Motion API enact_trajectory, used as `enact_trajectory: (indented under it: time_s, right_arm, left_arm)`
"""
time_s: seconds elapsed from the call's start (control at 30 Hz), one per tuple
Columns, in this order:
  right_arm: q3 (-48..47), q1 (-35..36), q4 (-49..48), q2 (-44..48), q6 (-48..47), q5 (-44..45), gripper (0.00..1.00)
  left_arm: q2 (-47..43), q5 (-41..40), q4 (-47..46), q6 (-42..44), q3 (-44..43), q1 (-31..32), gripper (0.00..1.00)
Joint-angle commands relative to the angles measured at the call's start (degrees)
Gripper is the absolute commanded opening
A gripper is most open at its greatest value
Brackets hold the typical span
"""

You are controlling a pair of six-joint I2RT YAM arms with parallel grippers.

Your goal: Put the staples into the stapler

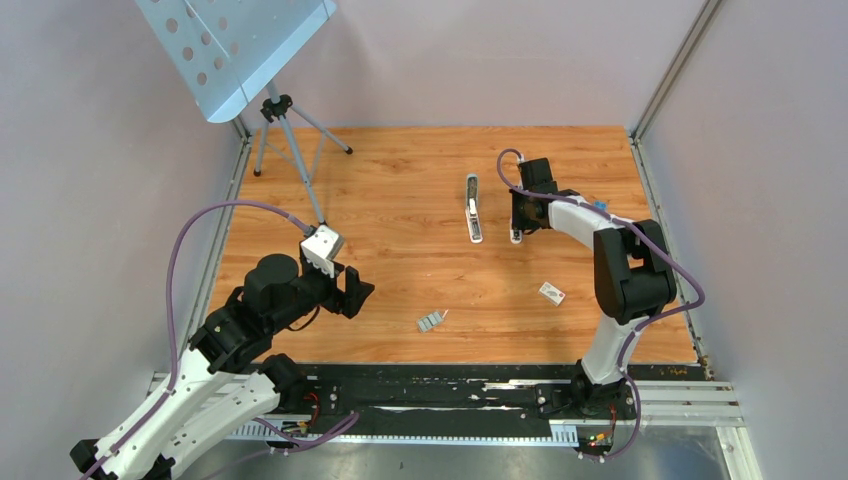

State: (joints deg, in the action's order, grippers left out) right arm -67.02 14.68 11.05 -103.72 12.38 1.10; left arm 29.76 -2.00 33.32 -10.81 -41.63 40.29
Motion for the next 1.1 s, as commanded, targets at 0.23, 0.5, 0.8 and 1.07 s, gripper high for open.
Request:
enact_trajectory:
  time_s: [0.23, 0.5, 0.8, 1.07]
  right_arm:
    - [-1.3, -1.0, 2.7, -2.6, 1.4, 1.0, 0.20]
    - [-2.7, -1.0, 4.1, -2.2, 1.6, 0.6, 0.20]
    - [-3.6, -1.0, 4.9, -0.2, 2.4, -0.2, 0.20]
    - [-3.4, -1.0, 4.9, -1.3, 2.3, -0.2, 0.19]
  left_arm:
    - [-0.6, -0.5, 0.4, 1.1, 0.4, -0.3, 0.79]
    - [-0.7, -0.5, 0.4, 1.1, 0.4, -0.3, 0.80]
    - [-0.7, -0.5, 0.4, 1.1, 0.5, -0.3, 0.80]
    - [-0.7, -0.6, 0.4, 1.1, 0.5, -0.3, 0.80]
